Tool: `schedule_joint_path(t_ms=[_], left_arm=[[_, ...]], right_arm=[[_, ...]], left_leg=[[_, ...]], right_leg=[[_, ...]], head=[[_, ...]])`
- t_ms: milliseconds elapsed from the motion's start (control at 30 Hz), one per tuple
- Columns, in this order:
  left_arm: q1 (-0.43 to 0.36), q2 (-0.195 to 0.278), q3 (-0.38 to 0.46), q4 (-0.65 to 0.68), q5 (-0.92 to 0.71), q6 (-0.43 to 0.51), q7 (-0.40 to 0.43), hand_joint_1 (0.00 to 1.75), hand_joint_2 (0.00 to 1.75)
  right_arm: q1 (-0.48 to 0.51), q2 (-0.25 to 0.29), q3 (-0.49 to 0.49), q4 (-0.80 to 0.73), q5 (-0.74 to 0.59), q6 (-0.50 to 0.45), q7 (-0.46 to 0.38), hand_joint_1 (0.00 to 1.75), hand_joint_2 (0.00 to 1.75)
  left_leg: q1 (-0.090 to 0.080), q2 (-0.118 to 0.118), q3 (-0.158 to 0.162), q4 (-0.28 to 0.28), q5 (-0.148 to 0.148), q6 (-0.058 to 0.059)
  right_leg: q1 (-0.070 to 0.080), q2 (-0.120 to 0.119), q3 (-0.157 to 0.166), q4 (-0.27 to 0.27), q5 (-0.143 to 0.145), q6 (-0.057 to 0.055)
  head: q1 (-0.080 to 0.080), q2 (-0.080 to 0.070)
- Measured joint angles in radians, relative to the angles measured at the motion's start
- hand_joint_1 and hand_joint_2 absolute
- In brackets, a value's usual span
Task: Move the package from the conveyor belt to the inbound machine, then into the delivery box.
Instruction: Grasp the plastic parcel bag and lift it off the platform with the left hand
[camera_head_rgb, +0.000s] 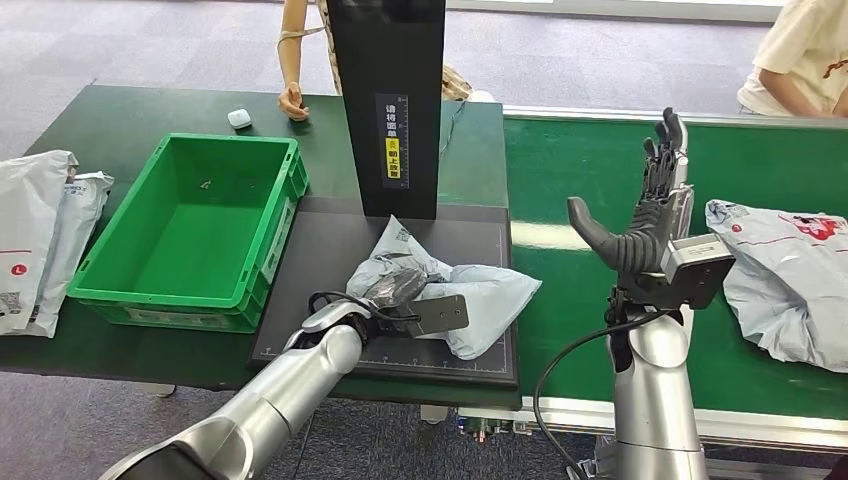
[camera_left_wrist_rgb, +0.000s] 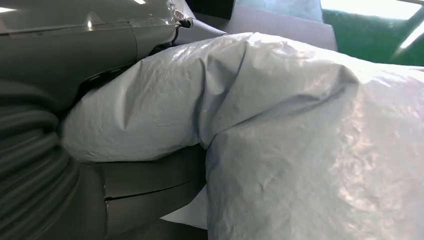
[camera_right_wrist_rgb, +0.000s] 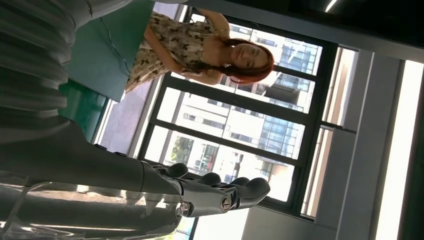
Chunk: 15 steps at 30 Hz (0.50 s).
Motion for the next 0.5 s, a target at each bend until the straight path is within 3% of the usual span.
schedule_joint_path(t_ms=[300,400,500], left_arm=[[0.038,0.011,0.042,-0.059,-0.001,0.148,-0.126,1.75,1.75],[0.048,0.022,0.056,-0.094,0.001,0.168,-0.134,1.75,1.75],[0.076,0.038,0.079,-0.169,-0.019,0.254,-0.127,1.75,1.75]], right_arm=[[0.011,-0.003,-0.023,-0.017,-0.005,0.018,-0.005,0.0,1.75],[0.017,-0.004,-0.031,-0.026,-0.006,0.02,-0.008,0.0,1.75],[0.032,-0.007,-0.04,-0.043,-0.005,0.02,-0.009,0.0,1.75]], left_leg=[[0.0,0.001,-0.005,0.0,0.0,-0.001],[0.0,0.001,-0.007,0.0,0.0,-0.001],[0.0,0.001,-0.01,0.0,0.0,-0.001]], right_leg=[[0.0,0.001,-0.006,0.0,0.0,0.0],[0.0,0.001,-0.009,0.0,0.0,0.0],[0.0,0.002,-0.012,0.0,0.0,0.0]], head=[[0.0,0.0],[0.0,0.0],[0.0,0.0]])
